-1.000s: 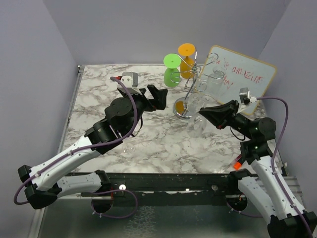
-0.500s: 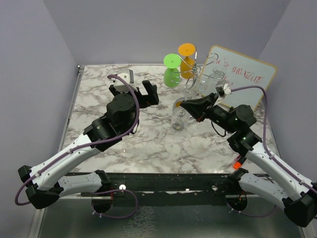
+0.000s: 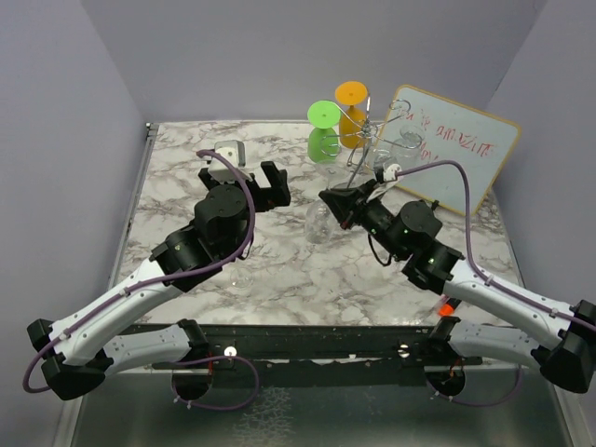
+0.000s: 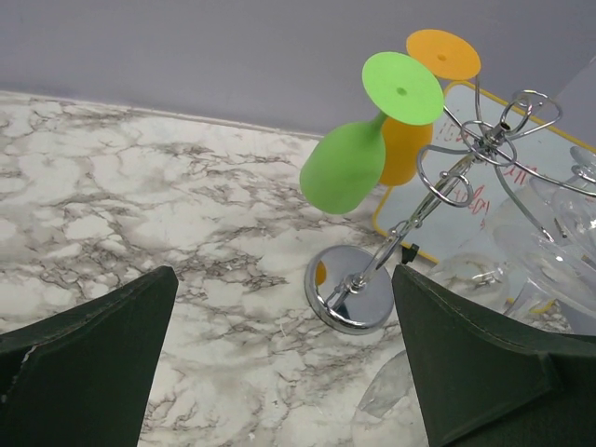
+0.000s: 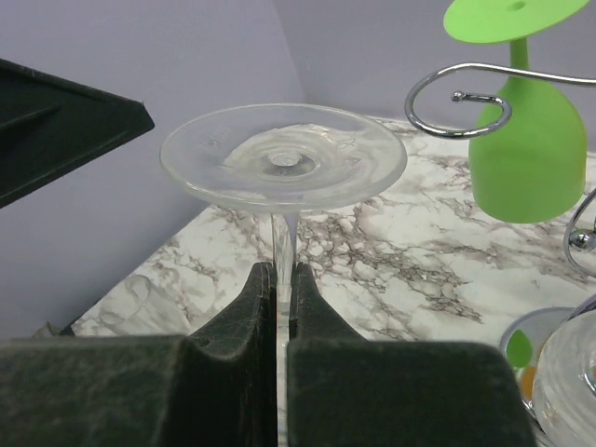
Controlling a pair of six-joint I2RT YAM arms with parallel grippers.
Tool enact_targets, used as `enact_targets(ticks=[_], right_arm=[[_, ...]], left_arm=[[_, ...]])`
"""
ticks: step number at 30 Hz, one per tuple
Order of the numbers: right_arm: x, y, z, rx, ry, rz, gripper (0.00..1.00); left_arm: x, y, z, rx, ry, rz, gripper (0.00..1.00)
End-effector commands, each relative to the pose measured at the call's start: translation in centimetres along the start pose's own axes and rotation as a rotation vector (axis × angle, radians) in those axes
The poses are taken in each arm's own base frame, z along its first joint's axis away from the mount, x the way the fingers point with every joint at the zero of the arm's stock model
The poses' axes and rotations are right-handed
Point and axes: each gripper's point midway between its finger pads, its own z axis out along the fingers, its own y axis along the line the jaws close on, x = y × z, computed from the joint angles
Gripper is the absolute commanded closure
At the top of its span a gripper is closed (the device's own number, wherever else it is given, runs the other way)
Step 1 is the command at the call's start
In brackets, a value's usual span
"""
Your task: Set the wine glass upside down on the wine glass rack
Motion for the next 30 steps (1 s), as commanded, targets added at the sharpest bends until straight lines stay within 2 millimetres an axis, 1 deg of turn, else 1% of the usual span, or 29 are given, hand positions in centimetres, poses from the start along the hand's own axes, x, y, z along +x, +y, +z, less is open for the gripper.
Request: enact_targets(ticks=[1,5,7,11,21,30], right_arm=[[-2.6,-1.9,1.0,0.209,-0.11,0.003,0.99],[-2.0,-3.5,1.6,0.332,-0.123,0.02,0.99],[-2.2,-4.4,1.8,0.384,-0.148,0.024,0.99],[-2.5,-5.3,2.3,0.447,-0.185,0.02,0.99],[-2.9,-6.8,4.0,0.569,-0.244,0.045,0.99],[-1.5,-7.6,5.2,0.647,-0.207,0.072,0.99]], left_arm=[[0.2,0.6,-0.3,-0.009,0.007,0.004,0.01],[0.4,0.8,-0.3,-0.012,0.008,0.009,0.01],[0.4,1.0,-0.4,-0.012,0.006,0.01,0.01],[0.5,1.2,-0.5,-0.012,0.002,0.014,0.01],[0.9,1.4,-0.5,-0.012,0.001,0.027,0.01],[1.0,1.5,-0.5,-0.007,0.001,0.028,0.01]])
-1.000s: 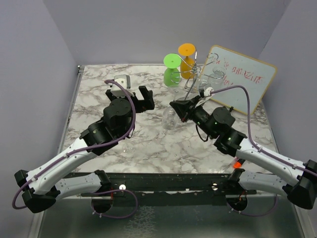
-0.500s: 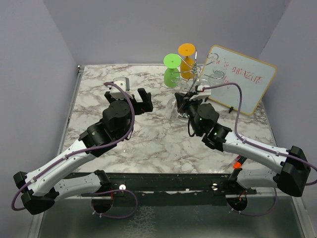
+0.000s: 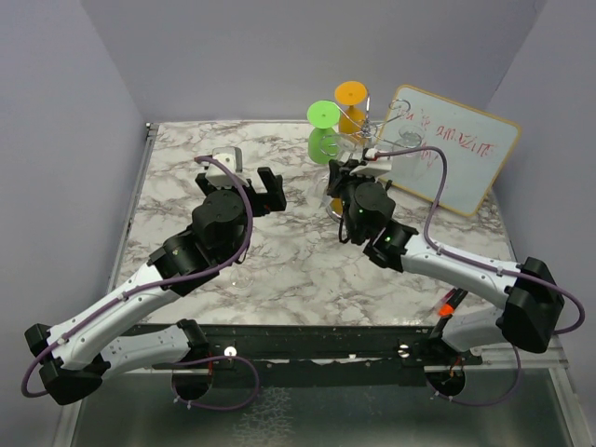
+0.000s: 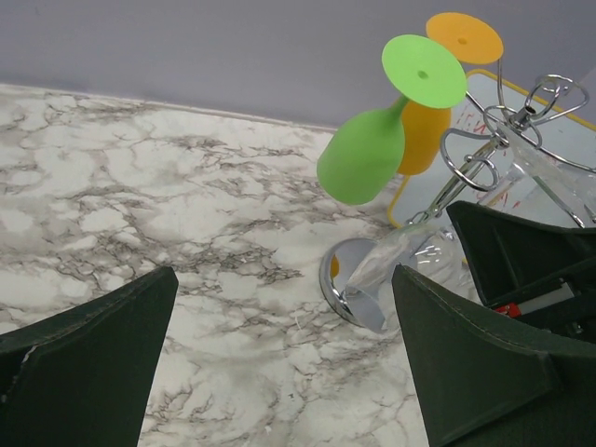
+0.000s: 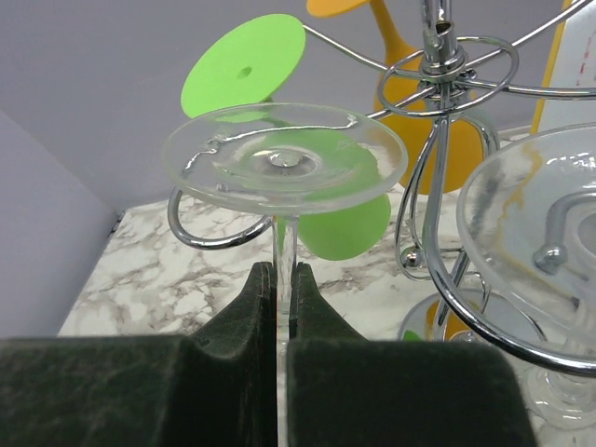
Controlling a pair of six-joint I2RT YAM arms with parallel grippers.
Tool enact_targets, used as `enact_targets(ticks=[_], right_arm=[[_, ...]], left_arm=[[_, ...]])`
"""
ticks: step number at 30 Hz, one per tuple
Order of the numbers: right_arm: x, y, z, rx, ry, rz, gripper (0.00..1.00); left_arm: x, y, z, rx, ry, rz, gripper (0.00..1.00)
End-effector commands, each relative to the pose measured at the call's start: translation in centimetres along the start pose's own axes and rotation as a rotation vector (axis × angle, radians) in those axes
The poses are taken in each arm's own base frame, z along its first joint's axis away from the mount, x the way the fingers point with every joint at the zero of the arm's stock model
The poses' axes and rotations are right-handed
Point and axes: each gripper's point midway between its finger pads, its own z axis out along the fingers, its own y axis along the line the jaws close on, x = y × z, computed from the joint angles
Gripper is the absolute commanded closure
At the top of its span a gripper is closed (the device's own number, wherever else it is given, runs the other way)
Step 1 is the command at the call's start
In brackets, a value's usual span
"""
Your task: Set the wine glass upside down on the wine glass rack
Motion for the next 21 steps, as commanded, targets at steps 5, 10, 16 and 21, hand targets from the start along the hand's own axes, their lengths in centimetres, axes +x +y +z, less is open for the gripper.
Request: enact_targets(ticks=[5,10,16,21], right_arm=[[-1.0,0.1,0.9,0.108,-0.006,0.082,0.99],[-0.2,0.3,1.3,0.127,0.031,0.061,0.99],[1.0,0.5,1.8,0.137,0.072,0.035,0.99],[1.7,0.8,2.5,0.125,0.093,0.036,0.99]], left_arm=[[0.2,0.1,0.0,0.01,-0.005,0.002,0.01],[0.2,0.0,0.0,0.015,-0.001,0.0,0.01],[0.3,0.0,0.0,0.018,0.001,-0.002,0.01],[0.3,0.0,0.0,0.018,0.002,-0.001,0.01]])
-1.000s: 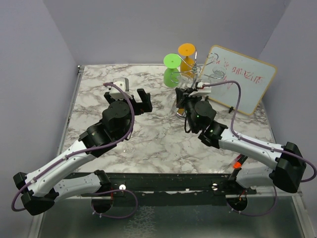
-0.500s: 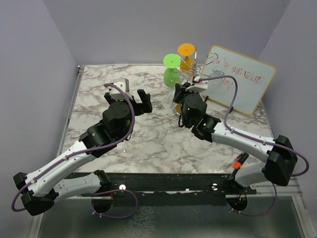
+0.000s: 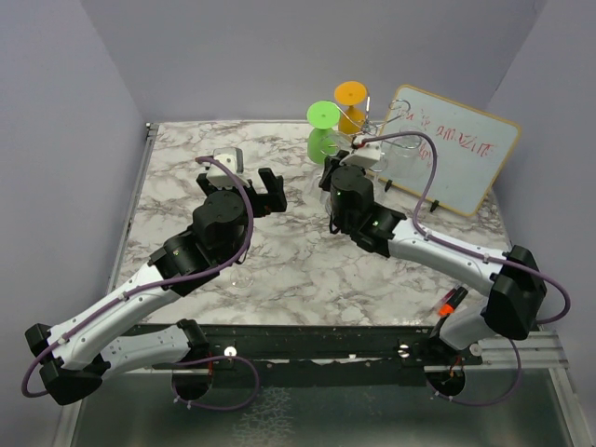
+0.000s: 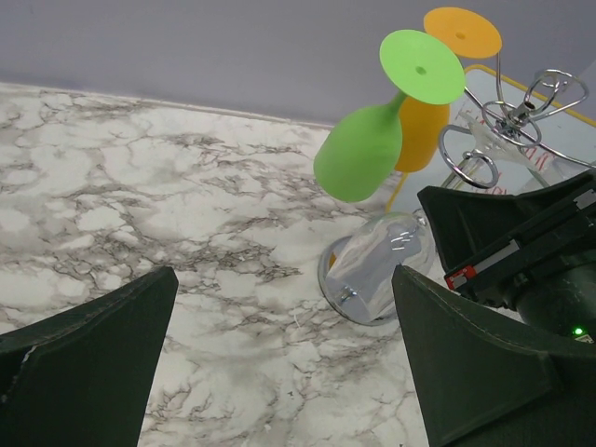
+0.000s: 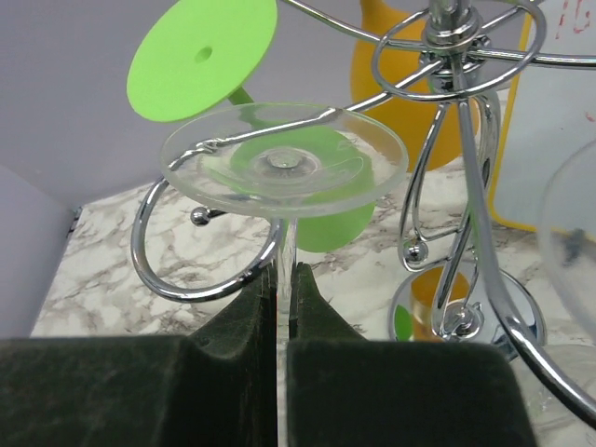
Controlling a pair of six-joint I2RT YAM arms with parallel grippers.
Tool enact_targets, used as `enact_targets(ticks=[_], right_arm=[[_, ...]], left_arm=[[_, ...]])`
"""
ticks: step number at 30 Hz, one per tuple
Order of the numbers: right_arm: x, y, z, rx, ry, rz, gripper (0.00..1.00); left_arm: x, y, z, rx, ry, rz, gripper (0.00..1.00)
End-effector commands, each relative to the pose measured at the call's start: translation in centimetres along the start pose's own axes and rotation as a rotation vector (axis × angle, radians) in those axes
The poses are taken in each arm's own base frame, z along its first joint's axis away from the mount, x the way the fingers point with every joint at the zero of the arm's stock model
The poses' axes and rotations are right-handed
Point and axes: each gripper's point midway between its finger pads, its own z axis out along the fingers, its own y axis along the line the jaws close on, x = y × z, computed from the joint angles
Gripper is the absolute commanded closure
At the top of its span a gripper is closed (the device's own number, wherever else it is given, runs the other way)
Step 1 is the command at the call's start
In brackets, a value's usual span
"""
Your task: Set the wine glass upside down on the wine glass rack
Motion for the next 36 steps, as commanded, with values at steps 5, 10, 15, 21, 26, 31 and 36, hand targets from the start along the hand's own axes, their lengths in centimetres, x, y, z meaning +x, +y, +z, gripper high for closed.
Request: enact_targets(ticks=[5,10,15,21,26,31,36], right_arm=[[-0.5,2.2,0.4,-0.11,-0.009,0.024,0.99],[-0.3,3.2,0.1,-0.193,-0.012,-0.002,0.99],[-0.6,3.8,-0.4,-0.254,-0.027,-0.018,0.99],[-0.7,4.1,-1.3,-0.327,-0.044,-0.026,0.99],[-0.8,4.3,-2.6,-0.413,-0.069,-0.046,0.99],[-0.9,4.1,-3.0,-0.432,-0.076,-0.054,0.99],[-1.0,3.8,-3.5,-0.443,-0.084,-0.053,0.99]], left_arm=[[-0.2,0.1,-0.2,0.013,-0.006,-0.005,0.01],[-0.1,0.1,-0.2,0.013,-0.005,-0.003,0.01],[-0.1,0.1,-0.2,0.013,-0.006,-0.004,0.01],[0.0,0.0,-0.1,0.016,-0.004,-0.005,0.01],[0.1,0.0,0.0,0.017,0.0,-0.003,0.01],[0.2,-0.2,0.1,0.021,0.003,-0.004,0.01],[0.2,-0.2,0.1,0.022,0.002,-0.006,0.01]])
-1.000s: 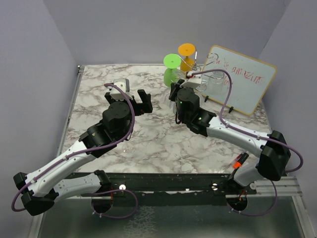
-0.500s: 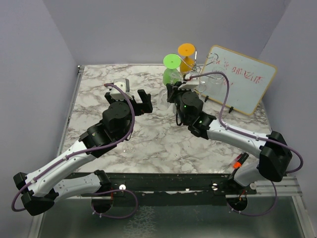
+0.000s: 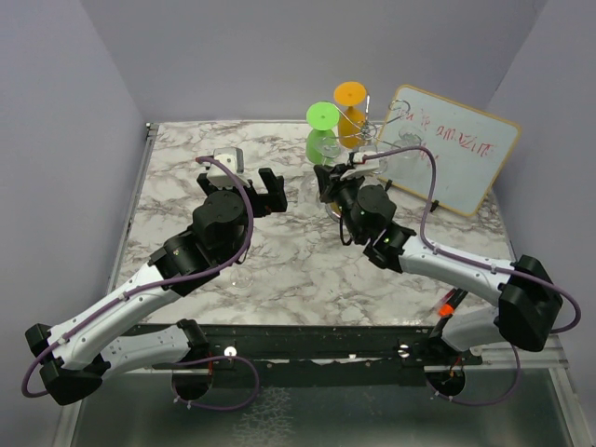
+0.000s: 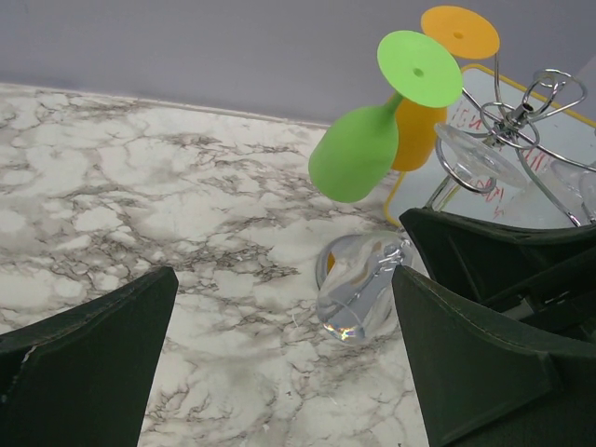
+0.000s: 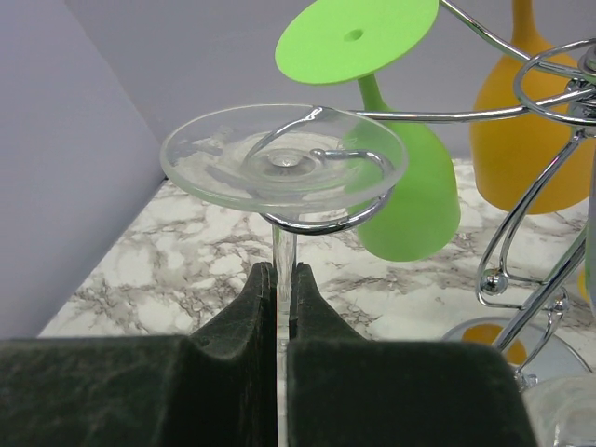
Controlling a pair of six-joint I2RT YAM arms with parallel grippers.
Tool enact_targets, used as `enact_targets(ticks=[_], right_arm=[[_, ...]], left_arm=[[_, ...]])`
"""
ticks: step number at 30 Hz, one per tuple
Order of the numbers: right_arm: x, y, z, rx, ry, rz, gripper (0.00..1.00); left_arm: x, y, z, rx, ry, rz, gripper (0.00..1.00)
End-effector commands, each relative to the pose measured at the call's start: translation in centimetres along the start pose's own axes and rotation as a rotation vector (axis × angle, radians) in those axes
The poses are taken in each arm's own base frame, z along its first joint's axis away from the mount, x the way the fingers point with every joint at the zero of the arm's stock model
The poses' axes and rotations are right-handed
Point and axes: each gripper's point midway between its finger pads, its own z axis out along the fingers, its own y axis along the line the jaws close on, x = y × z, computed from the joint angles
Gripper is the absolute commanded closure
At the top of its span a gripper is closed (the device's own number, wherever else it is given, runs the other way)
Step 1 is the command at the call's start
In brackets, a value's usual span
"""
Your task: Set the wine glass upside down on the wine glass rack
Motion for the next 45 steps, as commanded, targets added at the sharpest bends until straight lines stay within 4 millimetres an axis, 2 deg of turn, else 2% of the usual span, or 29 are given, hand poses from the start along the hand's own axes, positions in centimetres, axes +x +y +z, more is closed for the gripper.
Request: enact_targets(ticks=[1,13,19,28,35,45], right_arm=[[-1.5,1.0,-0.9,-0.069,-0.048,0.019,0.99],[-2.5,-1.0,-1.5,0.018,-0.106,0.044,0.99],[-1.9,-2.1,-1.0,0.107,-0.084,0.074,0.99],[-1.2,-2.7,-0.6,0.166,-0.056,0.086,0.99],[0.5,-2.1,-0.5,0.126,-0.009,0.055,0.82],[0.3,-2.1,-1.0,0.104,-0.014,0.053,0.69]], left_arm=[[0.1,-0.2,0.0,0.019,0.002,-0.004,0.01],[0.5,-0.3,0.2,0.022,0.01,-0.001,0.01],[0.6,-0.3,0.2,0.021,0.013,0.001,0.01],[0.6,-0.2,0.1,0.021,0.011,0.001,0.01],[0.7,-0.2,0.1,0.022,0.013,0.002,0.01],[1.0,-0.3,0.2,0.027,0.022,0.007,0.01]])
